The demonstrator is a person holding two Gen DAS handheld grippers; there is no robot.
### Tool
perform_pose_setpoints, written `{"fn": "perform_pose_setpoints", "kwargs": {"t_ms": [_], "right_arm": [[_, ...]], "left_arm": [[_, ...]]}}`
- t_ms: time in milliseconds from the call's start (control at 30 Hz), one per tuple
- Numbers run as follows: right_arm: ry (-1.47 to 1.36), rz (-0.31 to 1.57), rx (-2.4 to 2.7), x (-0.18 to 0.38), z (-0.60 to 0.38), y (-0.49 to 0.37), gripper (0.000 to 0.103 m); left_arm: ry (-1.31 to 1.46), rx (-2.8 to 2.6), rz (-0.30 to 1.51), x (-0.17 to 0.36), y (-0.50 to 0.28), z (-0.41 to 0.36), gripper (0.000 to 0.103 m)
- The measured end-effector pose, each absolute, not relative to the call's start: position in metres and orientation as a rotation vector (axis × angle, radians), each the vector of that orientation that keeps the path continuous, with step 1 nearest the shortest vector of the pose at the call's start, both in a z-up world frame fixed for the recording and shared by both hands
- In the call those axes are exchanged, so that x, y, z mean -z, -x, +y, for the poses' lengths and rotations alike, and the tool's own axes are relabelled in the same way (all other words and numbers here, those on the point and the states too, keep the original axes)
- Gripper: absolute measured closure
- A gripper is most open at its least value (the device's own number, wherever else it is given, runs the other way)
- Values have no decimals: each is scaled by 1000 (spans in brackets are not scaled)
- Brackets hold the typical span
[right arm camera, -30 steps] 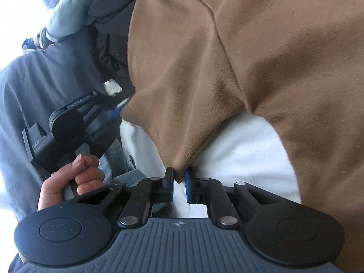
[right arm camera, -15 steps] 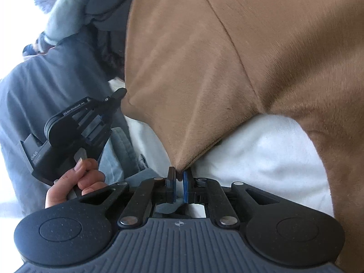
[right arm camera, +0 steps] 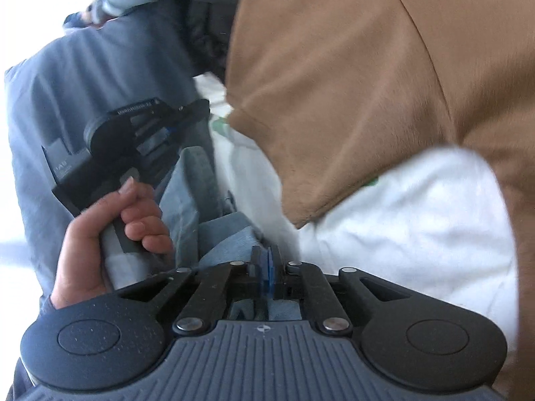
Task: Fold clothes
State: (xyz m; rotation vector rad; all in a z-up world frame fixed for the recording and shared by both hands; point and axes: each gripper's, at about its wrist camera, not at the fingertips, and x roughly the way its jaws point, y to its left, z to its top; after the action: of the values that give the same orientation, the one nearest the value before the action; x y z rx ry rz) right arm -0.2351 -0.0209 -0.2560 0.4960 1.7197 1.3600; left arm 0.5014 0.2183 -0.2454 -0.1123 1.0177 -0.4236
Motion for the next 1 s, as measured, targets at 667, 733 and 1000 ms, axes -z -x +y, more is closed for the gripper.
{"fn": "perform_pose_setpoints", "kwargs": {"t_ms": [667, 733, 1000], "right_arm": [[-156, 1279, -1388, 215, -58, 53, 66], [-106, 1231, -1382, 214, -54, 34, 66], [98, 1072, -1380, 221, -11, -18, 66]], "left_arm": [[35, 682, 1022, 232, -427, 117, 92], [17, 702, 1016, 230, -425, 104, 92], [-68, 799, 990, 237, -412, 40, 91]]}}
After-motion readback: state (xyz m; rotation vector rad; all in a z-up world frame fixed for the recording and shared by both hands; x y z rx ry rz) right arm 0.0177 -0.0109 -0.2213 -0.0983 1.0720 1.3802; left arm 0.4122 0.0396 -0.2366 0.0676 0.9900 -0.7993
